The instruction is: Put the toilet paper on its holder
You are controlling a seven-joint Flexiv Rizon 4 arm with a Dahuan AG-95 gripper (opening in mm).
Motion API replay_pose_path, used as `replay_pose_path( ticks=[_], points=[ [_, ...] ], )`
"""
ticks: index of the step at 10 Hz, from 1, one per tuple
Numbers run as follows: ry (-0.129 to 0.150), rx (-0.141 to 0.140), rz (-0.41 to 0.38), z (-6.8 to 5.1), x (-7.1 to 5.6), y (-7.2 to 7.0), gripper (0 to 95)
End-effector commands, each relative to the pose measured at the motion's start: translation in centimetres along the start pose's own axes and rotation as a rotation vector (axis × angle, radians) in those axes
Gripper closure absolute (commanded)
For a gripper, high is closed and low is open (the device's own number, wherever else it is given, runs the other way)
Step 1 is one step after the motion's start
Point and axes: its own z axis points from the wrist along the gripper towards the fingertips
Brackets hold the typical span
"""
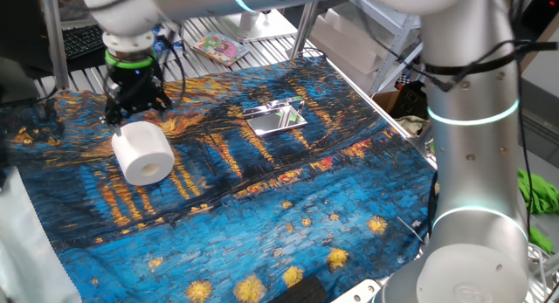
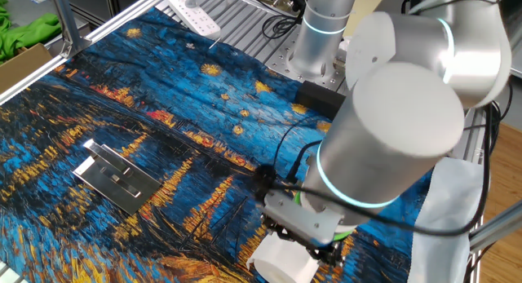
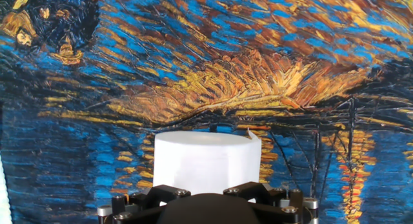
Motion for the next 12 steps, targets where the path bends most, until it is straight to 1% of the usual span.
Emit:
replay_pose_path(
  ticks=[1,4,5,7,8,9,12],
  points=[
    [0.014,-0.013,0.015,0.2,0.0,0.1,0.0],
    [0.015,-0.064,0.042,0.8,0.3,0.0,0.0],
    [0.002,-0.059,0.041,1.2,0.3,-0.1,0.0],
    [-0.007,-0.062,0.047,1.7,0.4,0.0,0.0],
    [-0.008,-0.068,0.058,2.0,0.4,0.0,0.0],
    [-0.008,-0.090,0.076,2.2,0.4,0.1,0.0],
    [-0.014,-0.093,0.092,2.8,0.3,0.2,0.0]
  ],
)
